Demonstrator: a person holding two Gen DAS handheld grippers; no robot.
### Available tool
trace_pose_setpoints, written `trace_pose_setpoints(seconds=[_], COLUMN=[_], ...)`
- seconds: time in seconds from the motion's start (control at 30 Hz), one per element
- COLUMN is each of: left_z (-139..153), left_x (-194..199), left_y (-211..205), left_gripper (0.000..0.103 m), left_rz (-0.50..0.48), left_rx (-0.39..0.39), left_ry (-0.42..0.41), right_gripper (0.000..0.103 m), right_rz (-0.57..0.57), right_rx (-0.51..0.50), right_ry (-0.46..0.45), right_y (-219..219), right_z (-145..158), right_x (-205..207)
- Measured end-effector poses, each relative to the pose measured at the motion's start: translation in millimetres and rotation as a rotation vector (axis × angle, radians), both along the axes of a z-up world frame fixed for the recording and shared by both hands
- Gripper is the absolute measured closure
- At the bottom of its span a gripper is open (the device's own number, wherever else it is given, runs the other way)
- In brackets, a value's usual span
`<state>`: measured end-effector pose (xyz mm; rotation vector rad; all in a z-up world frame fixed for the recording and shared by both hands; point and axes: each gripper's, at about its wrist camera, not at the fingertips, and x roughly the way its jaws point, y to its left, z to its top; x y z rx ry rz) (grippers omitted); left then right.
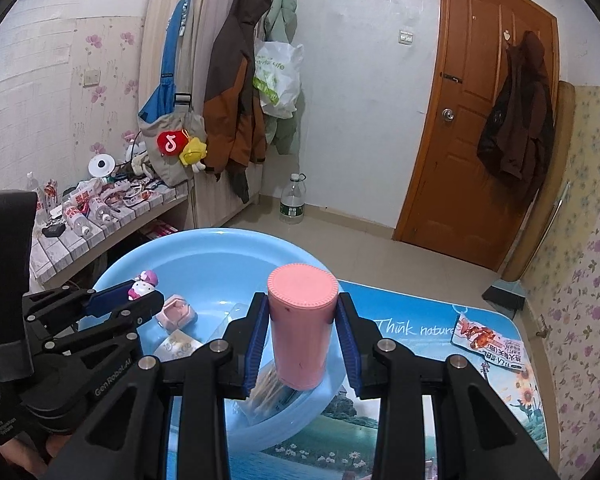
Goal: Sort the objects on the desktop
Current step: 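Lower the Hello Kitty figure into the basin and open the left gripper, then lower the pink cylinder into the basin and open the right gripper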
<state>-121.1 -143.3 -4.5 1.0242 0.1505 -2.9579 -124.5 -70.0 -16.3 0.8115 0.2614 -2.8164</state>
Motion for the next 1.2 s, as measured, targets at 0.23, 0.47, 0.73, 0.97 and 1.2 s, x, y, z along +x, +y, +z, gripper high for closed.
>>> trace_pose_setpoints(seconds=[0.23, 0.47, 0.73, 0.97, 1.2], left_z=[-5, -13, -12, -10, 2], left_x=[-1, -4, 0, 2, 10], left_y=[1, 10, 14, 12, 14], left_gripper=[0.081, 0.081, 0.046, 0.042, 0.033], left_rz=[-0.004, -0.027, -0.02, -0.015, -0.026], left_rx=[-0.002, -0.009, -0.038, -0.038, -0.055], left_ry=[-0.012, -0.037, -0.023, -0.019, 0.021], right_gripper=[0.068, 0.068, 0.068, 0.068, 0.068], right_rz=[0.001, 0.001, 0.001, 0.002, 0.001], right_rx=[0.001, -0.001, -0.002, -0.001, -0.001], right_ry=[-0.011, -0.016, -0.018, -0.018, -0.014], right_y=[0, 1, 1, 1, 2], right_z=[-6, -9, -10, -10, -11], right_x=[-2, -2, -3, -3, -2])
